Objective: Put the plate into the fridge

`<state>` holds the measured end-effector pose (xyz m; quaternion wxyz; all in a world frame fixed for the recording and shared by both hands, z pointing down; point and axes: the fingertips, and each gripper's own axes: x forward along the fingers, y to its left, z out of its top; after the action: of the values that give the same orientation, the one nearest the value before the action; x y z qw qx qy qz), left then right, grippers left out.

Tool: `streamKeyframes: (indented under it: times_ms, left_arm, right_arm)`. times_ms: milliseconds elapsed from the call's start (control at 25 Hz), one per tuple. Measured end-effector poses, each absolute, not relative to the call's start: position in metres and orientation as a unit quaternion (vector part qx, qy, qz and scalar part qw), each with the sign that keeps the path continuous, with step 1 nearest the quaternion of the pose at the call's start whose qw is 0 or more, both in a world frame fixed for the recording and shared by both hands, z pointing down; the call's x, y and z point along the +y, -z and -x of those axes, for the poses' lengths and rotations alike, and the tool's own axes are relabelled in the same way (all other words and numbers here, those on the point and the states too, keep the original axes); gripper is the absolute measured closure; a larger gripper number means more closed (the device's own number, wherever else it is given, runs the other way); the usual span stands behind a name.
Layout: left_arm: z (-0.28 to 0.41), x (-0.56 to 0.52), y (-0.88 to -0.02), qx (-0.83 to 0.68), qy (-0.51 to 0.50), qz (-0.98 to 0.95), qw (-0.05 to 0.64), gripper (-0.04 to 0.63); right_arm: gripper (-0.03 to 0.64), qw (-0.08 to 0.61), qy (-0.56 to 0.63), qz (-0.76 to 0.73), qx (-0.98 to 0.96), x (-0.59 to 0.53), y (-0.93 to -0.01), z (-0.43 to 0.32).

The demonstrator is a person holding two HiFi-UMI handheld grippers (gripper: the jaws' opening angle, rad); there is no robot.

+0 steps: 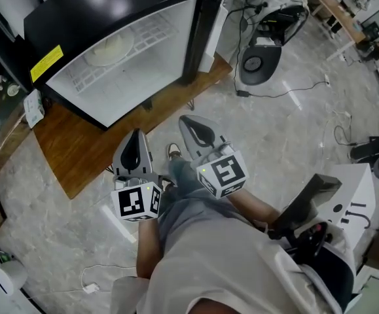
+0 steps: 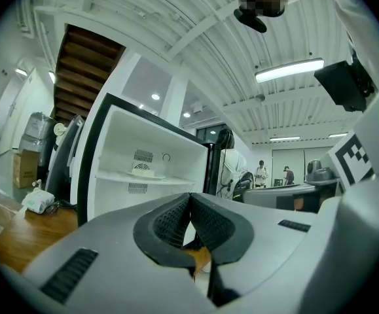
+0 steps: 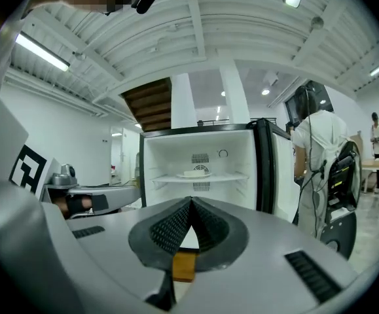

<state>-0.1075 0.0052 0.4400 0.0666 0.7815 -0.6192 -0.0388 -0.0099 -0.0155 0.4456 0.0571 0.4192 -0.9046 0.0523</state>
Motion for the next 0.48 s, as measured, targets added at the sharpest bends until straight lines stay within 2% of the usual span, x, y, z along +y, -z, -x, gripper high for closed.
streamKeyframes:
  times_ms: [480]
  left_arm:
    - [0.070,0.029,-0.443,-0.600,0.045,-0.796,0.073,0.577]
  right_arm:
    - [0.600,0.060,-0.041,-0.417,-0.906,0.018,-0.441,-0.010]
